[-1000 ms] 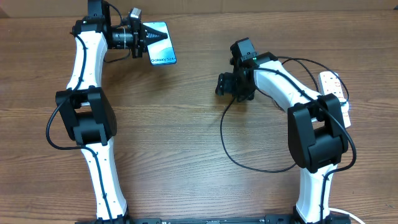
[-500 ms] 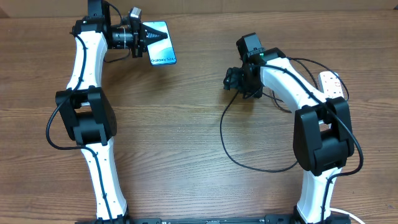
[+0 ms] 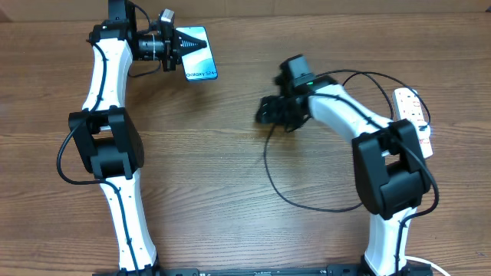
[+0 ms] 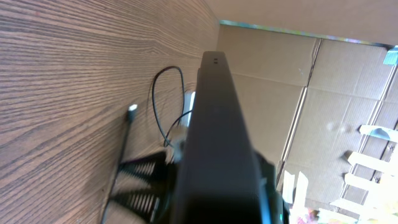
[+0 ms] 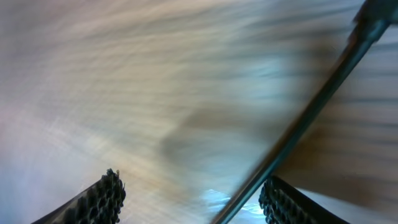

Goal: Plug charger to phone and switch on socket

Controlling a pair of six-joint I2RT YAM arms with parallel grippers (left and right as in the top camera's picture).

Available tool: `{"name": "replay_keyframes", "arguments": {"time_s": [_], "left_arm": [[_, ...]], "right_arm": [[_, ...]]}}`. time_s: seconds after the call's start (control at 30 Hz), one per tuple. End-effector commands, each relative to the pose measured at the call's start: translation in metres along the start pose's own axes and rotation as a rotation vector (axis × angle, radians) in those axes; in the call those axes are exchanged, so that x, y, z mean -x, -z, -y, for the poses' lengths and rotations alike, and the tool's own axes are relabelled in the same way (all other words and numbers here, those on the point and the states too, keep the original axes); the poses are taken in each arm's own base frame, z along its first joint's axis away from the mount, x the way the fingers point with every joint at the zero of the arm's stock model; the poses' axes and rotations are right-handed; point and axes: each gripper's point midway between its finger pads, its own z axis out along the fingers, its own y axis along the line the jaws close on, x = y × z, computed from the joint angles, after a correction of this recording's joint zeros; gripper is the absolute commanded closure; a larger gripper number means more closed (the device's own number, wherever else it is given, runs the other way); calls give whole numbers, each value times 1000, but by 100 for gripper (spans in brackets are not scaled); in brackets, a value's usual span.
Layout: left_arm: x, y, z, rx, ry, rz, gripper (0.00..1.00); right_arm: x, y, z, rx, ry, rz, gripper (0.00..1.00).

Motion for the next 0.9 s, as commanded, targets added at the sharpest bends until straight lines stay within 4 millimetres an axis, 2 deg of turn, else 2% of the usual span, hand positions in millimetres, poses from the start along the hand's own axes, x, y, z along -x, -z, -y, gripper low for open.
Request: {"name": "replay_keyframes", "arguments": {"time_s": [0.0,0.13,0.2,0.33,0.47,0.53,0.63,0.77,0.87], "left_arm": [[-5,5,23,-40,-66,-8,96],[-5,5,23,-40,-66,-8,96],[-5,5,23,-40,-66,-7,96],[-4,5,23,-39,-66,-6,96],[-5,5,23,-42,-66,-8,96],[-5,5,23,-42,-66,-8,96],[-5,5,23,-43,-66,-8,96],[-3,10,23,-50,-59,-3,96],[-1,15,22,-51,-56,7,96]], "right_arm": [[-29,-3,-53,132,284,-72,29],[-48,-1,-68,121,387,-135,32],[-46,2,-64,77,373,-139,33],[-16,20,-59,-14,279,-63,33],[20,31,-31,-188,154,74,27],[31,34,-20,-231,18,138,31],[38,33,-14,-252,-49,190,43],[43,33,-13,-308,-34,234,55],[43,34,-13,-359,-38,267,57]]}}
